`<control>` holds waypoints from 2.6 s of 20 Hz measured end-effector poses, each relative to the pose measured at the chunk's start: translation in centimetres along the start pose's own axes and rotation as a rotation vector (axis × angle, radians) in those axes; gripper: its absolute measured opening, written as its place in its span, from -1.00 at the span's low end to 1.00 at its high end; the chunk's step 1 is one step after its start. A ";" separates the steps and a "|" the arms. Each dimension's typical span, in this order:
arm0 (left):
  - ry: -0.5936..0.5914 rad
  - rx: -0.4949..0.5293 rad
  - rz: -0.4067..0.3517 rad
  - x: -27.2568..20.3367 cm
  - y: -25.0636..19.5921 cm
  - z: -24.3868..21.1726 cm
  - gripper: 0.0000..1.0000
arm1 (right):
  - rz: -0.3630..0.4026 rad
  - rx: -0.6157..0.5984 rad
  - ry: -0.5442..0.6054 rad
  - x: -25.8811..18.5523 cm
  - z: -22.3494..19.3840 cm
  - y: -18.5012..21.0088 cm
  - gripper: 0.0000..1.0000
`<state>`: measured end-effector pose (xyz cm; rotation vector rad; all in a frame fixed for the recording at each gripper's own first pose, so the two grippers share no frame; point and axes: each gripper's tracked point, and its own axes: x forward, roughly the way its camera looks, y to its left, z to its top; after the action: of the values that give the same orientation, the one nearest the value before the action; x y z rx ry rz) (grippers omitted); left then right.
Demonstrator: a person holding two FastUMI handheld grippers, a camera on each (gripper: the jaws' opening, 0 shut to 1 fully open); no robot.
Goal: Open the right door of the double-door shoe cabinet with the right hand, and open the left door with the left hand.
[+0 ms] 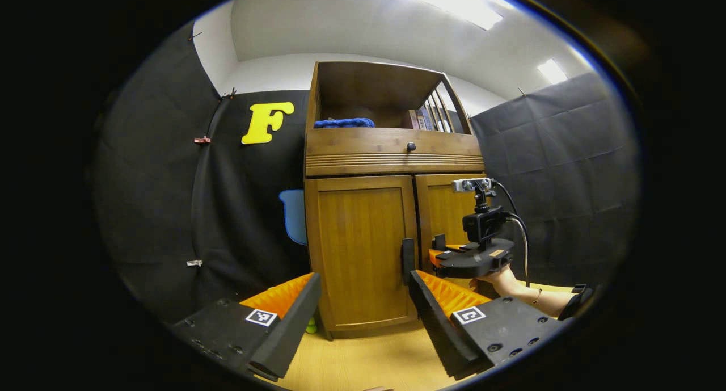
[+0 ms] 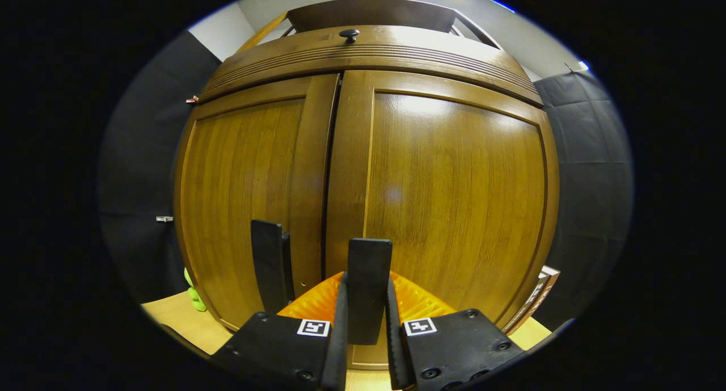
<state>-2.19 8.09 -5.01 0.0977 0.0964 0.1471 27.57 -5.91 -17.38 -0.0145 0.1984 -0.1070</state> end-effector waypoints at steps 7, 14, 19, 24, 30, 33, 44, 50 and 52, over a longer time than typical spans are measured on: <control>0.020 0.007 -0.035 -0.2 -1.8 -0.7 0.93 | 0.038 -0.008 -0.002 -2.4 0.1 -0.2 -0.43; -0.024 -0.040 -0.131 -0.3 -5.7 0.3 0.87 | 0.089 -0.030 0.008 -7.2 0.4 -1.4 -0.34; -0.021 -0.057 -0.203 0.2 -8.8 0.2 0.99 | 0.105 -0.069 0.002 -10.8 0.5 -2.9 -0.34; -0.016 -0.065 -0.269 0.6 -11.9 0.1 0.92 | 0.102 -0.079 0.003 -13.5 0.7 -4.5 -0.34; -0.025 -0.092 -0.309 0.8 -13.5 0.4 0.99 | 0.071 -0.088 0.005 -16.6 1.0 -7.1 -0.35; -0.028 -0.100 -0.318 0.8 -14.3 0.5 0.93 | 0.047 -0.103 0.007 -18.1 1.0 -8.7 -0.35; -0.004 -0.084 -0.365 1.0 -17.6 -0.4 0.93 | -0.078 -0.117 -0.005 -21.8 0.7 -15.6 -0.48; -0.016 -0.087 -0.372 1.0 -18.9 0.0 0.89 | -0.180 -0.121 -0.005 -23.1 0.6 -20.4 -0.58; -0.019 -0.086 -0.371 1.1 -19.1 0.0 0.89 | -0.186 -0.081 0.005 -23.4 0.4 -21.4 -0.58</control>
<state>1.59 -10.52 -7.07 -0.0055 0.0879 -0.2198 2.60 -24.67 -11.83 -0.1130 0.2057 -0.2845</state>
